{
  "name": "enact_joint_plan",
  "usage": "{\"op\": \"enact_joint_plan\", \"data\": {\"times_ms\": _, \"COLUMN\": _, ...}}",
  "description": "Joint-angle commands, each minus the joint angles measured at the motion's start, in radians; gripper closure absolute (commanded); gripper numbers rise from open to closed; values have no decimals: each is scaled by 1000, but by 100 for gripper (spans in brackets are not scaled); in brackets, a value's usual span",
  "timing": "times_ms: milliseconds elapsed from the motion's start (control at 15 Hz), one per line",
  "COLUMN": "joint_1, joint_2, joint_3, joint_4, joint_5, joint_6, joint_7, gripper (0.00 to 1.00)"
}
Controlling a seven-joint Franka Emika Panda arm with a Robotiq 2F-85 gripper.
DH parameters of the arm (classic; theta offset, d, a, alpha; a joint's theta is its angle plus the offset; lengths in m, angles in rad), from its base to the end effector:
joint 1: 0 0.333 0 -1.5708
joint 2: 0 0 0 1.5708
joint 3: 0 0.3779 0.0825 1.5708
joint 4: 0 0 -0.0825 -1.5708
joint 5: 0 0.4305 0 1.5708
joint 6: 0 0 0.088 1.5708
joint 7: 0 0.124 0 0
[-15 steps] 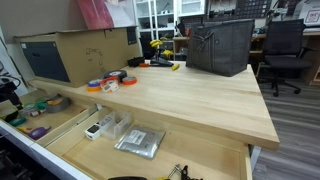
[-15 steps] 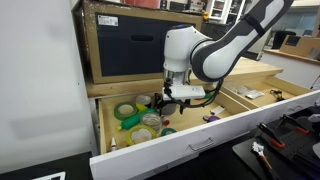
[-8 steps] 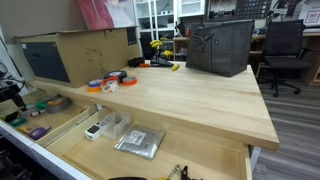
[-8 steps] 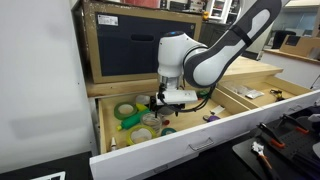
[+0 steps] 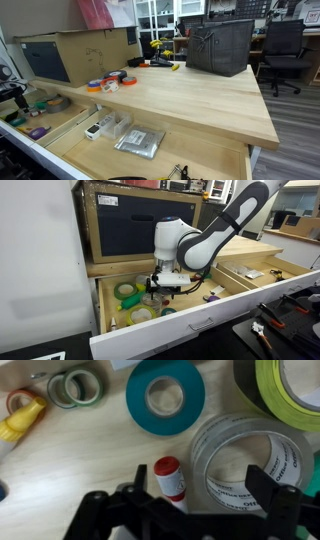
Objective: Remove the clear masking tape from the drawer on the left and put it on the table
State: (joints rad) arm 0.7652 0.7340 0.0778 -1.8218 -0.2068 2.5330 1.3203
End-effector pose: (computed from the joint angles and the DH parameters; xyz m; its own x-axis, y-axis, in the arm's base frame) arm 0.4722 0.5258 0.1206 0.9463 -0.3187 0.0552 -0.3209 -0.9464 0.0370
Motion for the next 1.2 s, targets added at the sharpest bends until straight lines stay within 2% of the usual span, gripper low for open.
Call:
{"op": "enact_joint_plan", "data": {"times_ms": 0, "joint_1": 27, "joint_2": 46, "joint_3": -13, "joint_4": 44, "joint_5": 38, "joint_6": 23, "joint_7": 25, "gripper": 0}}
{"op": "enact_joint_plan", "data": {"times_ms": 67, "joint_1": 33, "joint_2": 57, "joint_3": -17, "joint_4": 53, "joint_5": 42, "joint_6": 30, "joint_7": 28, "gripper": 25}}
{"op": "enact_joint_plan", "data": {"times_ms": 200, "joint_1": 41, "joint_2": 72, "joint_3": -20, "joint_4": 69, "joint_5": 56, "joint_6": 36, "joint_7": 32, "gripper": 34}}
{"op": "enact_joint_plan", "data": {"times_ms": 733, "joint_1": 58, "joint_2": 68, "joint_3": -46, "joint_4": 72, "joint_5": 60, "joint_6": 46, "joint_7": 28, "gripper": 94}}
{"op": "enact_joint_plan", "data": {"times_ms": 800, "joint_1": 57, "joint_2": 66, "joint_3": -48, "joint_4": 69, "joint_5": 61, "joint_6": 47, "joint_7": 27, "gripper": 100}}
{"op": "enact_joint_plan", "data": {"times_ms": 1133, "joint_1": 34, "joint_2": 22, "joint_3": -23, "joint_4": 26, "joint_5": 79, "joint_6": 38, "joint_7": -10, "gripper": 96}}
